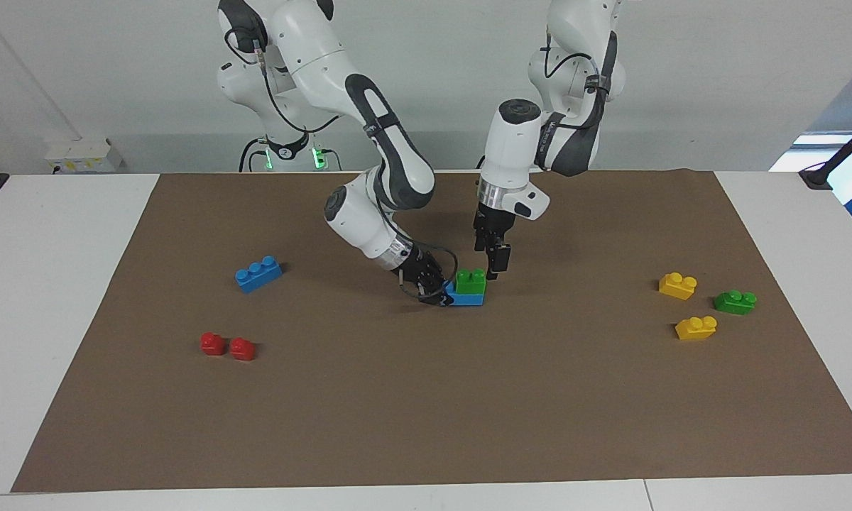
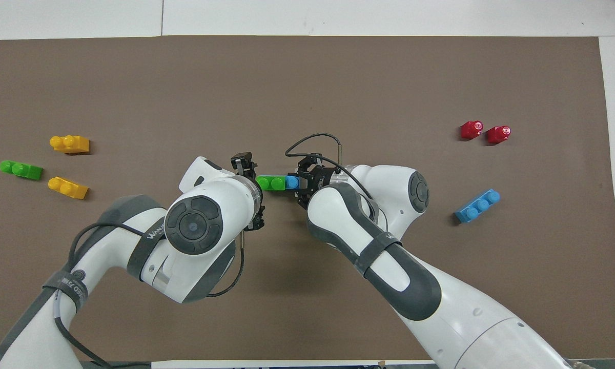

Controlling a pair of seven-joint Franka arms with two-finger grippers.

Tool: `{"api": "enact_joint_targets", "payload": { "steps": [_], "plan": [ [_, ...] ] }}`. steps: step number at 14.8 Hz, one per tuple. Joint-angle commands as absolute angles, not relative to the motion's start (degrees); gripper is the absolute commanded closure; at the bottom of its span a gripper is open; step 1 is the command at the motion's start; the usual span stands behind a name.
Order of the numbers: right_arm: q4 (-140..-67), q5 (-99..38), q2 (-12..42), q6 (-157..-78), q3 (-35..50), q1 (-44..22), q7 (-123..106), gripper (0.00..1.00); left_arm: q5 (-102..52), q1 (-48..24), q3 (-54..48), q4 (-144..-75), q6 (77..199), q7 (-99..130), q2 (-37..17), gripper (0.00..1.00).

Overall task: Remove green block with left arm and hold with right
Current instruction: 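Grasp the green block with the left gripper beside the right gripper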

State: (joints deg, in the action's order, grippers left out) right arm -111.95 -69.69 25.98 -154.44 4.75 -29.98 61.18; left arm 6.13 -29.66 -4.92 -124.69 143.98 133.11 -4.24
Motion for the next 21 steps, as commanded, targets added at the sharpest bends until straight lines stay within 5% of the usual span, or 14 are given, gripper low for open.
{"api": "enact_joint_targets", "payload": {
  "steps": [1, 15, 20, 21],
  "plan": [
    [-115.0, -70.8, 26.6, -157.0, 4.8, -30.0, 57.8, 1.0, 8.1, -31.6, -4.0, -124.3, 144.6, 137.3, -5.5, 0.0],
    [-115.1, -70.8, 26.6, -157.0, 4.8, -29.8, 57.8, 1.0, 10.6, -30.8, -4.0, -120.4, 146.8, 138.7, -12.1, 0.01],
    [-115.2, -70.8, 26.6, -157.0, 4.7, -29.8, 57.8, 1.0, 10.7, -30.7, -4.0, -118.9, 146.2, 138.1, -12.9, 0.44],
    [-115.2, -70.8, 26.6, -157.0, 4.7, -29.7, 57.8, 1.0, 10.7, -30.6, -4.0, -118.7, 146.1, 137.7, -12.9, 0.66]
  ]
}}
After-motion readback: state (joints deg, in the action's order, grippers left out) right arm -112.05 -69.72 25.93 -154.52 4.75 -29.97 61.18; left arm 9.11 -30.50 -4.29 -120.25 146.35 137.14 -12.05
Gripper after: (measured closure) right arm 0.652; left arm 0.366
